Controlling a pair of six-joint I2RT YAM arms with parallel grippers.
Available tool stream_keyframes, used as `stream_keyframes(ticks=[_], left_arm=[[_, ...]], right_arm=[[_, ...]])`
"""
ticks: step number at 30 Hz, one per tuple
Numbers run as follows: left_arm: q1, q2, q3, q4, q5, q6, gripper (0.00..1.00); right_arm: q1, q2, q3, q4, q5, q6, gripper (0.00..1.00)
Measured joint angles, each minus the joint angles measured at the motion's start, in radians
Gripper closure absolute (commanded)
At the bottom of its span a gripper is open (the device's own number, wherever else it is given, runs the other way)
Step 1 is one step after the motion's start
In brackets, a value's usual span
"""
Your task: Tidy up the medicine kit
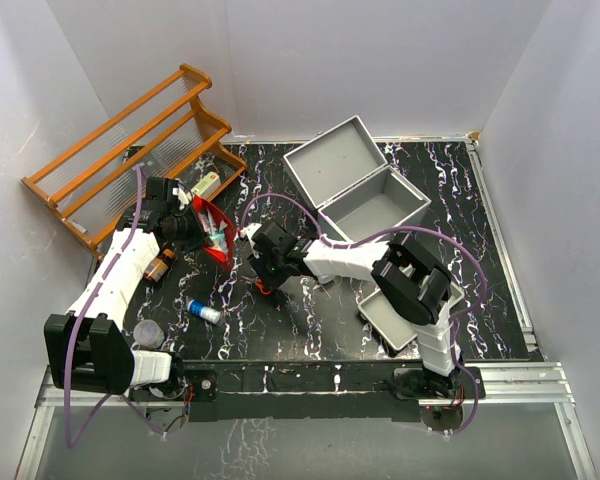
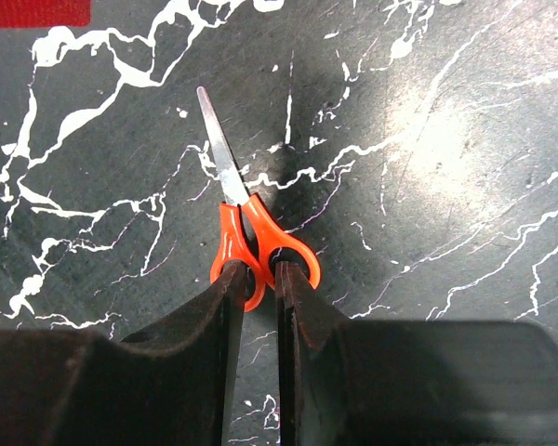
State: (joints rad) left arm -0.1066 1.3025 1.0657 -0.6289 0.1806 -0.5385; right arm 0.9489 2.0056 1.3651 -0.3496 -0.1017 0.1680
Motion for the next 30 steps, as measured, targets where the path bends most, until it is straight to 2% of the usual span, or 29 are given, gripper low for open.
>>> stream_keyframes(ticks=[12,22,26,30], left_arm=[[0.000,0.000,-0.002,-0.001,-0.022,0.003,1.00],[0.006,0.000,-0.003,-0.019,-0.094,0.004,1.00],[0.007,0.000,-0.005,-0.027,-0.104,0.005,1.00],[0.007,0.000,-0.016,-0.024,-0.100,0.009,1.00]], right_arm=[[0.020,0.003,-0.007,0.019,0.089,-0.014,0.82],[0.064,-0.016,-0.054,0.072,0.211,-0.029,0.84],[0.066,-0.017,-0.051,0.058,0.226,-0.026,0.98],[0.067,-0.013,-0.032,0.015,0.259,0.000,1.00]])
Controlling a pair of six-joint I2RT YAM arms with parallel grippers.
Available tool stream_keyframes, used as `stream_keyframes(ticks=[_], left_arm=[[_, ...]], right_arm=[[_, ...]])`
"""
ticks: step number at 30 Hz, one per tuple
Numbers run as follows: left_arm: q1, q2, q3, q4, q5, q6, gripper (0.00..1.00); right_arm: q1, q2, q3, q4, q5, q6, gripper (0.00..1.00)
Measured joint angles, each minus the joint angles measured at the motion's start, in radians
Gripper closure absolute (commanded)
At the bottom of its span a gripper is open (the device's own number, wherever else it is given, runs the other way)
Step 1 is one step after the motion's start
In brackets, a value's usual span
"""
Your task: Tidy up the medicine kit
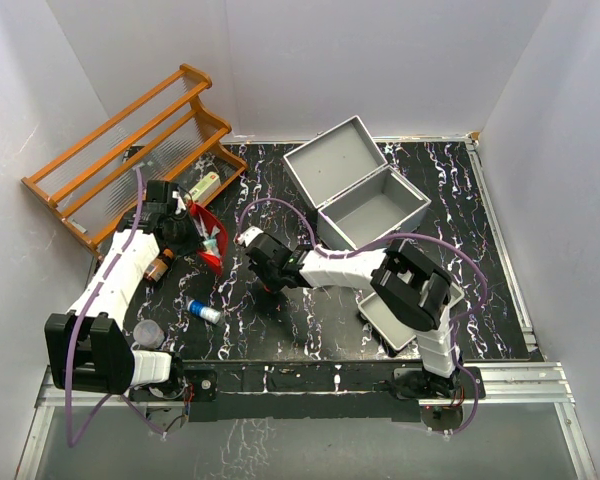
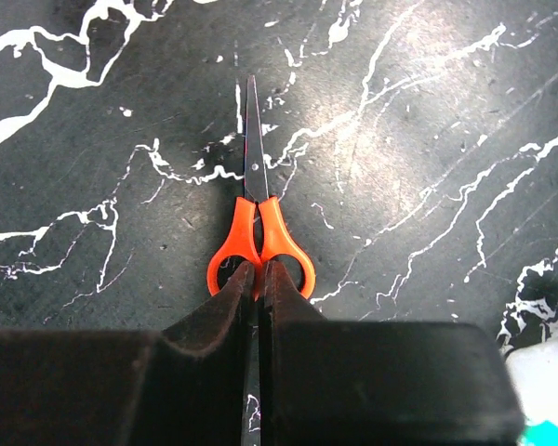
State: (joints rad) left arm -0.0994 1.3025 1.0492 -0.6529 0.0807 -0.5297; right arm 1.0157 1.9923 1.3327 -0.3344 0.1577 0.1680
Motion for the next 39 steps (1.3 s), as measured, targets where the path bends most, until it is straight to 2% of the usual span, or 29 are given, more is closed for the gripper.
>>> stream_keyframes(ticks=[7,13,28,39], left_arm=[[0.000,0.000,-0.039,0.019,0.063,0.010,1.00],[0.000,0.003,-0.070,0.055,0.160,0.016,1.00],[-0.003,0.005,-0.194,0.202,0.404,-0.010,1.00],[-0.103,0.063,-0.219,0.337,0.503,-0.063,1.00]], right_arm=[[0.000,-0.032,-0.041,0.002,0.027,0.066,1.00],[-0.001,-0.143,-0.153,0.019,0.041,0.145,1.00],[-0.001,-0.451,-0.242,0.155,0.142,0.341,1.00],[-0.002,-0.540,-0.245,0.226,0.111,0.411,1.00]])
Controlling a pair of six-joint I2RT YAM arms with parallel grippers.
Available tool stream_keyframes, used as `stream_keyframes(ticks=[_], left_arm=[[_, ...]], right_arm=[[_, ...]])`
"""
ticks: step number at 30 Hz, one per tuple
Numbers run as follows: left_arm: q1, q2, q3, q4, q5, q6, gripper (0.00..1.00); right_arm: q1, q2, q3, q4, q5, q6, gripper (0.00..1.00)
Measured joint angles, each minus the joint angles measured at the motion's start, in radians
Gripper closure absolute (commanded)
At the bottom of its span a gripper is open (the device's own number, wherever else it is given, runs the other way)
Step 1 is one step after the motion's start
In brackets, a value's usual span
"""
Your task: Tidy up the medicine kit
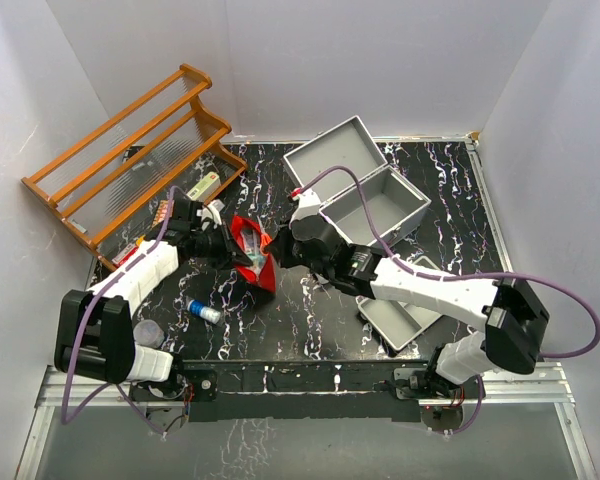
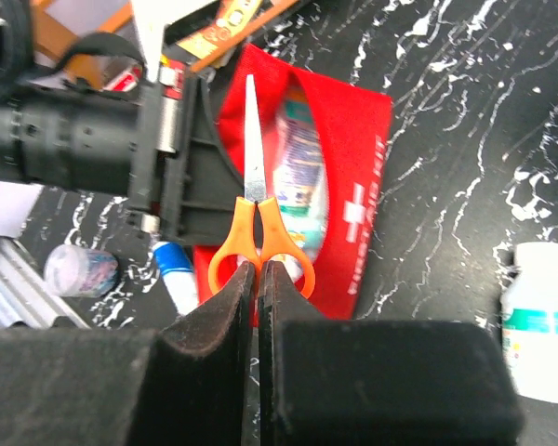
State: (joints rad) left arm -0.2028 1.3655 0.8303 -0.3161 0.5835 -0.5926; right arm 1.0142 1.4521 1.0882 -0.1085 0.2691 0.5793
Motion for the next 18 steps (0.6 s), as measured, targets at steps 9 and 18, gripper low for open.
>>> stream_keyframes(ticks=[9,18], left_arm=[[-0.069,0.008,0.000,0.049,0.008,-0.001,1.00],[-0.079,0.038,0.007,0.059,0.008,0.000,1.00]], right_arm=[[0.000,-0.001,-0.004,0.074,-0.063,0.021,1.00],[0.000,0.060,-0.004,0.086,-0.076,0.055,1.00]])
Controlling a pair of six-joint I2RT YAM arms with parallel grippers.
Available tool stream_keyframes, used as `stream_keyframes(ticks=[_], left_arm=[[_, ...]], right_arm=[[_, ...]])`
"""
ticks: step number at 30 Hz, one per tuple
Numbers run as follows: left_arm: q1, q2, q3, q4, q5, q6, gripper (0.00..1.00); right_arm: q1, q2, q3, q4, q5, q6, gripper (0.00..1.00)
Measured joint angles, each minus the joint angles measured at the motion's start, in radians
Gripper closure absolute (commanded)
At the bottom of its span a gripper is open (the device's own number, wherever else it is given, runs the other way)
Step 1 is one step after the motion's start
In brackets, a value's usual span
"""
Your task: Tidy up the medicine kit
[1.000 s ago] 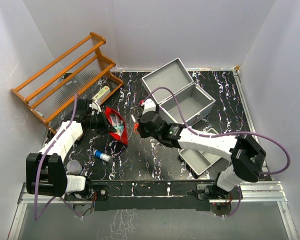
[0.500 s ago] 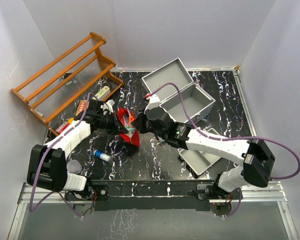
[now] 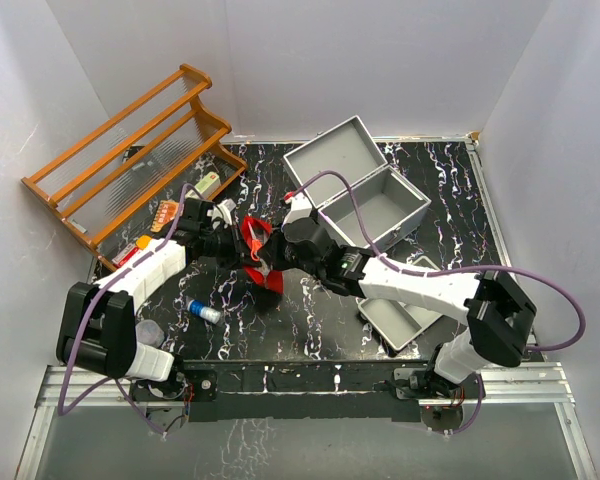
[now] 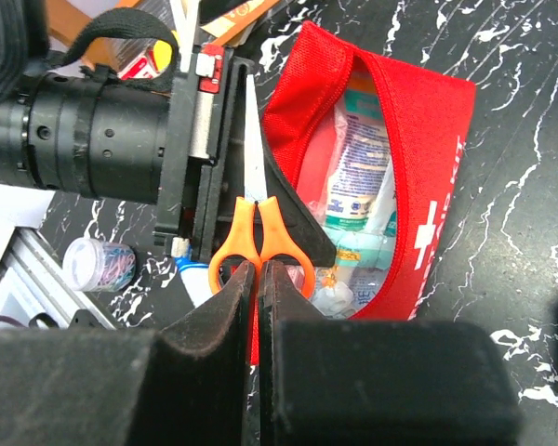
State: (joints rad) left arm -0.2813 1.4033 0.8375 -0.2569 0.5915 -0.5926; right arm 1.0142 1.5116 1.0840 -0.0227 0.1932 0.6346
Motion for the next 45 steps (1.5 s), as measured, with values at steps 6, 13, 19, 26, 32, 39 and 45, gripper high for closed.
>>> stream_keyframes(ticks=[6,13,19,26,32,39,45], left_arm=[[-0.003,0.009,0.008,0.003,0.000,0.002,1.00],[-0.004,0.009,0.008,0.003,0.000,0.002,1.00],[-0.005,0.009,0.008,0.003,0.000,0.002,1.00],[-0.009,0.009,0.008,0.001,0.000,0.006,1.00],[-0.009,0.009,0.013,-0.014,0.000,0.020,1.00],[-0.009,0.009,0.059,-0.067,0.000,0.095,1.00],[-0.010,0.012,0.126,-0.164,0.027,0.237,1.00]], right_arm=[[0.000,0.031,0.000,-0.006,0.031,0.027,1.00],[0.000,0.066,0.002,-0.045,0.061,0.053,1.00],[-0.001,0.095,0.027,-0.105,0.089,0.058,0.96],[-0.002,0.122,0.090,-0.162,0.090,0.045,0.75],[-0.002,0.121,0.122,-0.190,0.105,0.022,0.64],[-0.014,0.085,0.124,-0.215,0.098,-0.055,0.51],[-0.119,0.008,0.125,-0.215,-0.091,-0.208,0.38]])
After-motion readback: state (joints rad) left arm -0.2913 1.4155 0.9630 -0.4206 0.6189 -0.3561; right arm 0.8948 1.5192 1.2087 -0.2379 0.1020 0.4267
